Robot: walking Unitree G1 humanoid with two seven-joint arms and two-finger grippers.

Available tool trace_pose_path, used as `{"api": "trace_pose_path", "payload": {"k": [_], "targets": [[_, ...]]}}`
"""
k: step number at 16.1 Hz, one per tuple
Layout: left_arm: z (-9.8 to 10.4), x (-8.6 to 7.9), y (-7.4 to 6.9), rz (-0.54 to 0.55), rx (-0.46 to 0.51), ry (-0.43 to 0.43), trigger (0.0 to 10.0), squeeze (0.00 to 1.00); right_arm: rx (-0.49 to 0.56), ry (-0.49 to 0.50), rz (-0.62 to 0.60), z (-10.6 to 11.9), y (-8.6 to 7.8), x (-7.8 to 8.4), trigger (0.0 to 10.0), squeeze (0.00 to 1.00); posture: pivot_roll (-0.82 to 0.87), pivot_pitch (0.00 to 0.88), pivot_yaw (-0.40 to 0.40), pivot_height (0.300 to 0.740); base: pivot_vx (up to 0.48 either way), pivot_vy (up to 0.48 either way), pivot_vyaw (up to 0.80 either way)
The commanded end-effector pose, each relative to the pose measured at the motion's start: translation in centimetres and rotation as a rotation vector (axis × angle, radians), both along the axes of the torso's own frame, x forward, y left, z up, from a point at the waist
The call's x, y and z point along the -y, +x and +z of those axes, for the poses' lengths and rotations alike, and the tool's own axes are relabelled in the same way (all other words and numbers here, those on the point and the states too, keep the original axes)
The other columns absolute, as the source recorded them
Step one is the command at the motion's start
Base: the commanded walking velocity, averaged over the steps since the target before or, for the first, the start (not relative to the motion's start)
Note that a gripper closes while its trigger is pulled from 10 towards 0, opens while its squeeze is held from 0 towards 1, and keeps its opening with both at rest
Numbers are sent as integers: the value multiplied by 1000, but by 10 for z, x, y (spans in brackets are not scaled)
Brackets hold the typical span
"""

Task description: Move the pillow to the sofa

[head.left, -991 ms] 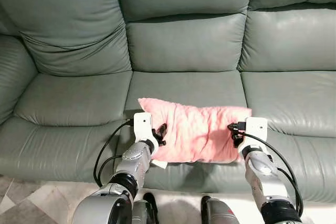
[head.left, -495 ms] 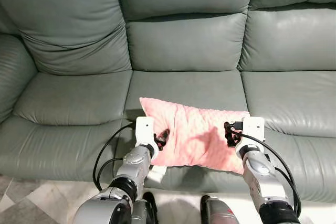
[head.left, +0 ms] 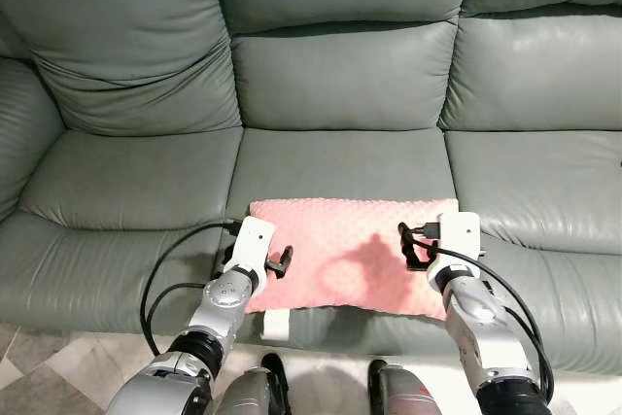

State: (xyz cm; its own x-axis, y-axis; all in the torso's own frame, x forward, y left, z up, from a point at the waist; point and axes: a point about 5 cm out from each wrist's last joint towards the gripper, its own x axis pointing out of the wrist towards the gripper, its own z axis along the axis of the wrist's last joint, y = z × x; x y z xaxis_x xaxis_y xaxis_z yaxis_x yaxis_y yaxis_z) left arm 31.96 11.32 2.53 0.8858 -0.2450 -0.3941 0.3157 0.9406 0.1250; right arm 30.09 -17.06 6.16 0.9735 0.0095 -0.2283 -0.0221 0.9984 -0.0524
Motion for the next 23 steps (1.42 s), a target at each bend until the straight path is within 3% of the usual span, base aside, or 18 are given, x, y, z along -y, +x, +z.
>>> {"api": "trace_pose_path", "payload": {"k": [1,3,8,10,13,15,17,18,19,20,21,23], "targets": [[-1,-5,-2,-12,17,27,10000,1000,-26,12,13,-4,-5,-4,10000,1000,-176,279,102,740,0,0,0],[3,-8,-1,-50,30,-1,10000,1000,-67,22,61,-2,-11,-12,10000,1000,-181,277,99,740,0,0,0],[-10,-17,-24,-210,-161,-91,10000,1000,-275,45,197,-18,-39,-21,10000,1000,-173,273,90,740,0,0,0],[-33,-17,-53,-363,-350,-70,10000,1000,-405,42,215,-35,-57,-15,10000,1000,-172,264,88,740,0,0,0],[-48,-16,-74,-452,-456,-1,10000,1000,-500,42,274,-44,-69,-17,10000,1000,-179,268,86,740,0,0,0],[-53,-13,-79,-444,-483,9,10000,1000,-529,27,296,-52,-72,-16,10000,1000,-178,273,84,740,0,0,0],[-56,-12,-75,-401,-470,13,10000,1000,-514,20,316,-58,-71,-15,10000,937,-179,280,86,740,0,0,0],[-56,-9,-70,-329,-459,-19,10000,506,-510,38,309,-64,-69,-11,10000,529,-177,283,86,740,0,0,0],[-56,-6,-66,-278,-458,-48,10000,86,-539,34,292,-72,-69,-6,10000,129,-177,291,89,740,0,0,0],[-56,-5,-65,-269,-462,-57,10000,86,-550,43,290,-74,-69,-5,10000,129,-178,293,92,740,0,0,0],[-58,-3,-65,-236,-473,-81,10000,0,-552,45,281,-78,-68,-3,10000,0,-175,300,94,740,0,0,0],[-58,-1,-64,-226,-476,-83,10000,0,-559,56,274,-82,-67,-2,10000,0,-175,306,96,740,0,0,0]]}}
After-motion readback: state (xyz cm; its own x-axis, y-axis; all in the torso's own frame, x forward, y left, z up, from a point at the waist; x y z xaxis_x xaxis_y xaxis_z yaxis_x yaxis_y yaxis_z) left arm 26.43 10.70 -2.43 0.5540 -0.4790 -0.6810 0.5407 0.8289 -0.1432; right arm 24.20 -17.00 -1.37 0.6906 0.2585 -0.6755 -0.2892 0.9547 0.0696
